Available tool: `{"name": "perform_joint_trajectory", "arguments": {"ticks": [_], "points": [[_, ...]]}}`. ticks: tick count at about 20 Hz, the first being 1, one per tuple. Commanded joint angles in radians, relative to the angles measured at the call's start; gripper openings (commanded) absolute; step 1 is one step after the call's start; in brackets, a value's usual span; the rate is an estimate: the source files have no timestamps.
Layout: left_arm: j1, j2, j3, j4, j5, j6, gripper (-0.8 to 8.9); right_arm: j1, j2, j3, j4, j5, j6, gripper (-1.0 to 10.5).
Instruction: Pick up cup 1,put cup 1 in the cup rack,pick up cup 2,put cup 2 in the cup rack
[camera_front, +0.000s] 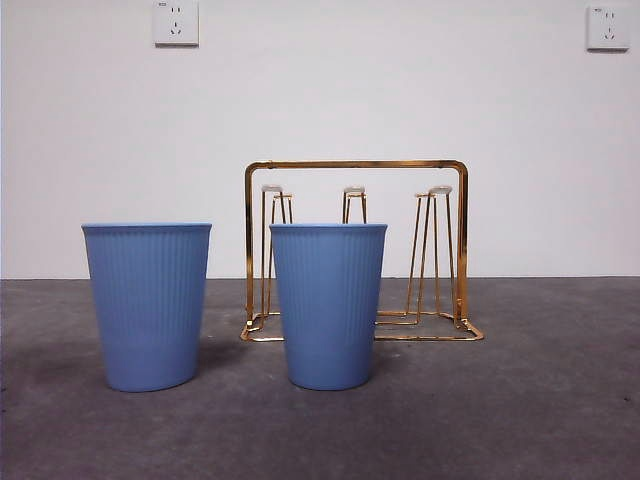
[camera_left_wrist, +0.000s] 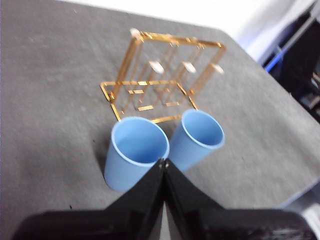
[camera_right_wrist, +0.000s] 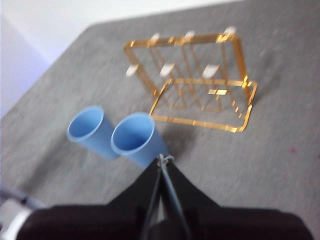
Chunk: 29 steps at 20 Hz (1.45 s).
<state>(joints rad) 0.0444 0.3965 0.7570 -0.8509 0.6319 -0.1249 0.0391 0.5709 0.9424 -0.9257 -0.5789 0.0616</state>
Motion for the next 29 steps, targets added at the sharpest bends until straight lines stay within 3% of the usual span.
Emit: {"name": "perform_joint_trajectory", "arguments": {"ticks": [1, 4, 10, 11, 12, 14, 15, 18, 23, 26, 29], "points": [[-0.026, 0.029, 0.051, -0.069, 0.004, 0.080, -0.06, 0.001, 0.048, 0.060, -0.102, -0.014, -0.106, -0.1], [-0.058, 0.064, 0.106, -0.137, 0.004, 0.113, -0.06, 0.001, 0.097, 0.112, -0.202, -0.014, -0.163, -0.1], [-0.101, 0.116, 0.177, -0.182, 0.004, 0.111, 0.07, 0.001, 0.127, 0.135, -0.222, -0.017, -0.166, 0.4], [-0.103, 0.122, 0.182, -0.181, 0.004, 0.111, 0.65, 0.001, 0.127, 0.136, -0.222, -0.017, -0.165, 1.2], [-0.103, 0.127, 0.186, -0.182, 0.005, 0.109, 2.10, 0.001, 0.127, 0.136, -0.222, -0.017, -0.157, 2.3], [-0.103, 0.130, 0.190, -0.180, 0.004, 0.096, 5.99, 0.001, 0.131, 0.136, -0.218, -0.018, -0.132, 4.1], [-0.103, 0.130, 0.192, -0.180, 0.005, 0.095, 6.31, 0.001, 0.136, 0.136, -0.219, -0.019, -0.131, 4.5], [-0.105, 0.134, 0.193, -0.180, 0.009, 0.095, 6.29, 0.007, 0.172, 0.138, -0.204, -0.061, -0.111, 4.5], [-0.118, 0.147, 0.193, -0.135, 0.164, 0.056, 6.29, 0.116, 0.330, 0.206, -0.180, -0.054, -0.081, 4.4], [-0.137, 0.163, 0.193, -0.096, 0.236, 0.019, 6.29, 0.238, 0.489, 0.292, -0.170, 0.069, -0.037, 4.4], [-0.158, 0.181, 0.193, -0.096, 0.240, 0.019, 6.29, 0.370, 0.651, 0.375, -0.164, 0.205, -0.001, 4.4]]}}
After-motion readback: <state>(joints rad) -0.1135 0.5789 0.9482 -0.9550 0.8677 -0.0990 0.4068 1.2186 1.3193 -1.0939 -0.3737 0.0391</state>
